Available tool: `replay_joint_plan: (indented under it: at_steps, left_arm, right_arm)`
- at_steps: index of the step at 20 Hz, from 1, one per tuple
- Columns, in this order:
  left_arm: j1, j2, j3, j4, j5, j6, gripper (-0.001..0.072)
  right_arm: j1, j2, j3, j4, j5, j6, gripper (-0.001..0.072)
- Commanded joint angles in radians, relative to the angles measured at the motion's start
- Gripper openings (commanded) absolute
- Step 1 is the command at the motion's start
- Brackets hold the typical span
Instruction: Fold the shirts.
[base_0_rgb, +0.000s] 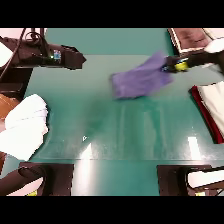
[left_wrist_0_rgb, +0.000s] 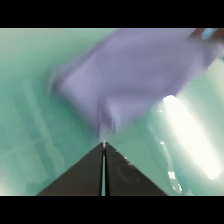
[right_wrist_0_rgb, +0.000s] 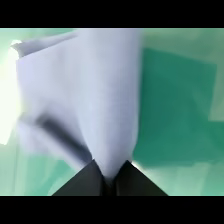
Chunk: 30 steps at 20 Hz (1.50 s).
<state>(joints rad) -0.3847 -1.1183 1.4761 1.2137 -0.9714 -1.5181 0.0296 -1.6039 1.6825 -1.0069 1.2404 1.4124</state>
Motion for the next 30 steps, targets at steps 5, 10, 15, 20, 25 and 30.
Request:
replay_joint_plan:
  at_steps: [5, 10, 15, 20, 25, 30]
  left_arm:
    - [-0.046, -0.001, 0.0, -0.02, 0.066, -0.031, 0.0026]
    - [-0.046, -0.001, 0.0, -0.02, 0.065, -0.058, 0.0026]
    - [-0.046, -0.001, 0.0, -0.018, 0.062, -0.056, 0.0026]
    - [-0.046, -0.001, 0.0, -0.016, 0.061, -0.053, 0.0026]
    - [-0.046, -0.001, 0.0, -0.009, 0.062, -0.043, 0.0027]
    - [-0.046, -0.001, 0.0, -0.009, 0.061, -0.034, 0.0026]
  right_arm:
    - [-0.521, 0.134, 0.004, -0.031, 0.006, -0.012, 0.0013]
    - [-0.604, 0.109, 0.005, -0.029, -0.016, -0.027, 0.0013]
    - [-0.57, 0.11, 0.165, -0.006, -0.021, -0.027, 0.0013]
    - [-0.598, 0.11, 0.353, -0.016, 0.08, -0.025, 0.0013]
    - [-0.685, 0.194, 0.249, -0.02, 0.176, -0.025, 0.0013]
    - [-0.807, 0.332, 0.002, -0.227, 0.237, -0.025, 0.0013]
